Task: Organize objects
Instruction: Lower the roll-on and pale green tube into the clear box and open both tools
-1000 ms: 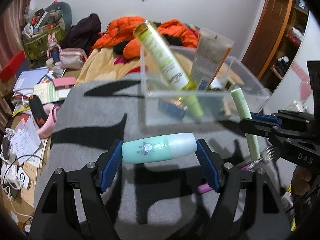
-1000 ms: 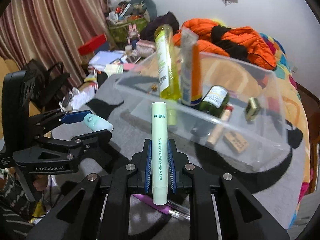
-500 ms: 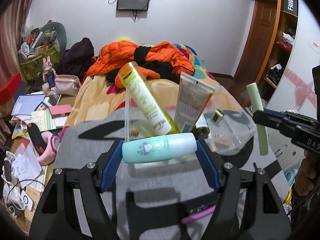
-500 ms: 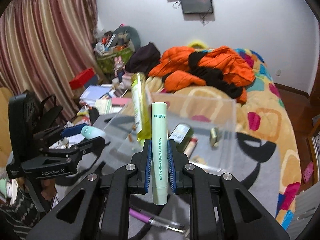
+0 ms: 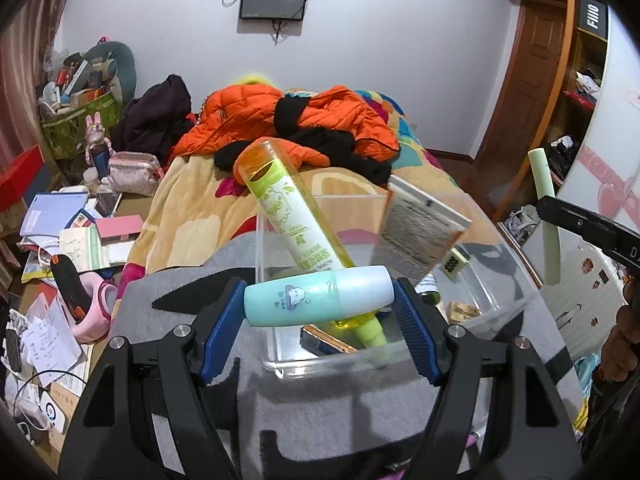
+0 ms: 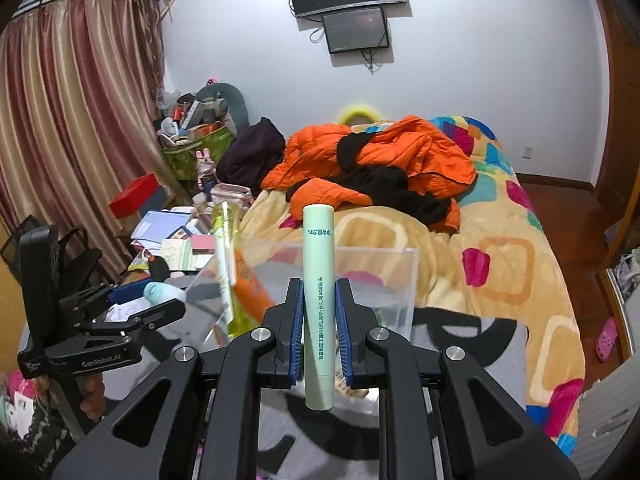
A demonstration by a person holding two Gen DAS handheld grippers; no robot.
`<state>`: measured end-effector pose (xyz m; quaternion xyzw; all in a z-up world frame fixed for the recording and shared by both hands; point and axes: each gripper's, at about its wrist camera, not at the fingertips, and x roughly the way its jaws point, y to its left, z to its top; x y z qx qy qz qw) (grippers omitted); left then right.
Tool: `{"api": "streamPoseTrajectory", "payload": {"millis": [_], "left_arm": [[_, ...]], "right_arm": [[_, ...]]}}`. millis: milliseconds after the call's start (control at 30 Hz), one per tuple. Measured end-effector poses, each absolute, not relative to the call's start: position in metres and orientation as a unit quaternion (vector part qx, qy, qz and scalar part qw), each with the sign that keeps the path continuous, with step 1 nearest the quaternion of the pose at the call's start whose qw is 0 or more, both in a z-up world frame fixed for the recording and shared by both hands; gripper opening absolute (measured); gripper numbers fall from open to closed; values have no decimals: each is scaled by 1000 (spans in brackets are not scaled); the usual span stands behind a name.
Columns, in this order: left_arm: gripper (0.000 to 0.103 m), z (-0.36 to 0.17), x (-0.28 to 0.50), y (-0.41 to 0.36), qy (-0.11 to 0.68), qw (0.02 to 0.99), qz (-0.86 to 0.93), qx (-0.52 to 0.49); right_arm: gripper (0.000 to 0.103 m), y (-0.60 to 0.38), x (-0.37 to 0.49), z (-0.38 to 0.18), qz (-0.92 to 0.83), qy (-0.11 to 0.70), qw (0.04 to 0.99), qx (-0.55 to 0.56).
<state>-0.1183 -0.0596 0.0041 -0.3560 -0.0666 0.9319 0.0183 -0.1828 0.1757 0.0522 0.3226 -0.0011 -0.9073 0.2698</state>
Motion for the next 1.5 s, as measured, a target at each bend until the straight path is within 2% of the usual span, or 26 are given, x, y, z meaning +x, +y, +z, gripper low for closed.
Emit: {"api": "streamPoseTrajectory", "payload": {"millis": [733, 1000, 1233, 1333, 1500], "left_arm": [[73, -24, -142, -59, -59, 18, 921, -385], [73, -26, -142, -58, -55, 17, 919, -391], [73, -23, -134, -61, -56, 14, 920, -387], [73, -18, -126, -64, -61, 16, 922, -383], [76, -4, -106, -62, -56, 18, 927, -369]], "right_arm": [[14, 145, -232, -24, -877, 60, 227, 420], [14, 133, -231, -28, -876, 95, 213, 421], [14, 134, -230, -27, -872, 87, 218, 430], [16, 137, -227, -23, -872, 81, 220, 429], [29, 150, -214, -8, -882, 67, 224, 410]]}}
